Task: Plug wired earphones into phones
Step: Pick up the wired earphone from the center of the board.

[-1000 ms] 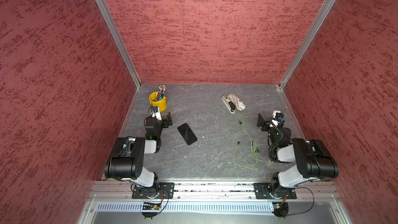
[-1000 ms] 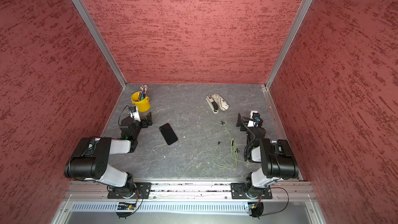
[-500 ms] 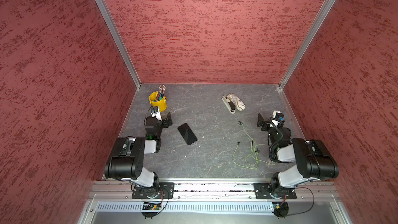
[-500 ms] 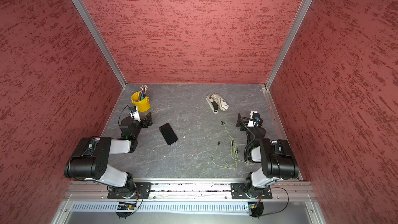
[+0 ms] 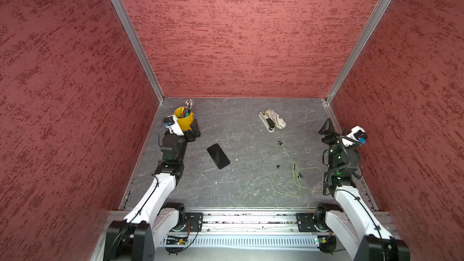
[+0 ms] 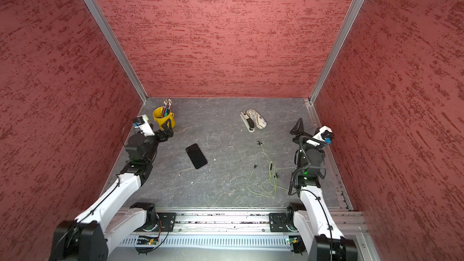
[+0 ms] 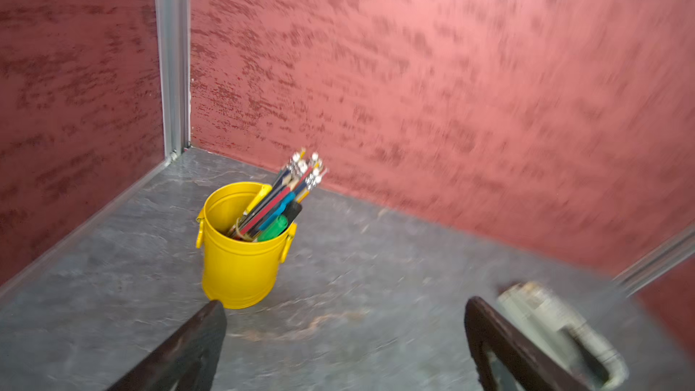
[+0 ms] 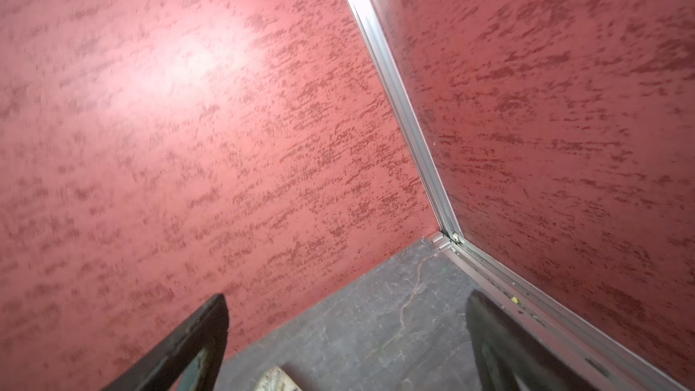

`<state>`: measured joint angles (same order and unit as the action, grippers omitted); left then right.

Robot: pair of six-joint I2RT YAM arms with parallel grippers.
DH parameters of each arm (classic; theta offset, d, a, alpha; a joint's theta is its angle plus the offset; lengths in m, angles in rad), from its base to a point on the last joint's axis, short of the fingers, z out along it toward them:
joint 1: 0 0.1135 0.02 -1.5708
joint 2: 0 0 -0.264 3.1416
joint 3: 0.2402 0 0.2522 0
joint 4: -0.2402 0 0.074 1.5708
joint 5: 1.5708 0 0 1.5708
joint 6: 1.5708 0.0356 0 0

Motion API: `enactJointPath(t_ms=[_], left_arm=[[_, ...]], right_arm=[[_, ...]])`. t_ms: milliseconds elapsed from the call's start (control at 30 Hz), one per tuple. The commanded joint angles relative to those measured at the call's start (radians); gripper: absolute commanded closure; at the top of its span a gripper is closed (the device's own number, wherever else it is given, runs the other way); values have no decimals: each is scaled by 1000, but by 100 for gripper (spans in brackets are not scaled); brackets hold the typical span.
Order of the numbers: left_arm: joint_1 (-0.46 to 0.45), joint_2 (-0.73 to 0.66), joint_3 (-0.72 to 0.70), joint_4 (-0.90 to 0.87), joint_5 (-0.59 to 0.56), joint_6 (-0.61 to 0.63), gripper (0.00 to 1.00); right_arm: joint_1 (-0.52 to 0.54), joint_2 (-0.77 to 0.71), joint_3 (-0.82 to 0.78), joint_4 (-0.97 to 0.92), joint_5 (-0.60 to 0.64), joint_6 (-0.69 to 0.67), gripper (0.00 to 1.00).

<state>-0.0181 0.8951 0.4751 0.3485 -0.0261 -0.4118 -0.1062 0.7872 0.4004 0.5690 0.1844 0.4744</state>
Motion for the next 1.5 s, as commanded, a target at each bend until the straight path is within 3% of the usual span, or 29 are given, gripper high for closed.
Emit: enactJointPath(t_ms=[0,67,100,200,267,367,467,567,667,800,967,1167,1467], left_arm=[[109,-24,-78,-127,285,-411,0],[157,-7,-100,-122,412,-525,0],[167,7,-66,-236,452,-544,0],[94,52,68,-416,577,-426,6],[-78,57,169,-595,416,-366,3],[-355,78,232,-708,140,-317,0],[-442,102,232,-700,160,-347,0],[-457,85,171,-632,223,-393,0],[-458,44,106,-590,218,-425,0],[-459,10,71,-584,200,-436,0],[-459,24,103,-715,124,-461,0],[-458,53,105,-750,93,-495,0],[-459,49,104,-791,30,-516,0]], right_arm=[[0,-5,122,-520,5,207,1],[0,22,186,-623,-77,247,1],[1,35,209,-664,-129,267,1],[26,73,239,-714,-320,291,7],[125,119,277,-788,-312,303,11],[326,201,332,-854,-223,340,17],[522,249,317,-817,-171,425,32],[633,255,268,-809,-97,533,46],[671,241,144,-706,-109,648,52],[693,314,66,-610,-132,704,51],[710,416,74,-591,-107,725,53],[721,403,43,-615,-20,790,55],[731,427,58,-677,7,789,60]])
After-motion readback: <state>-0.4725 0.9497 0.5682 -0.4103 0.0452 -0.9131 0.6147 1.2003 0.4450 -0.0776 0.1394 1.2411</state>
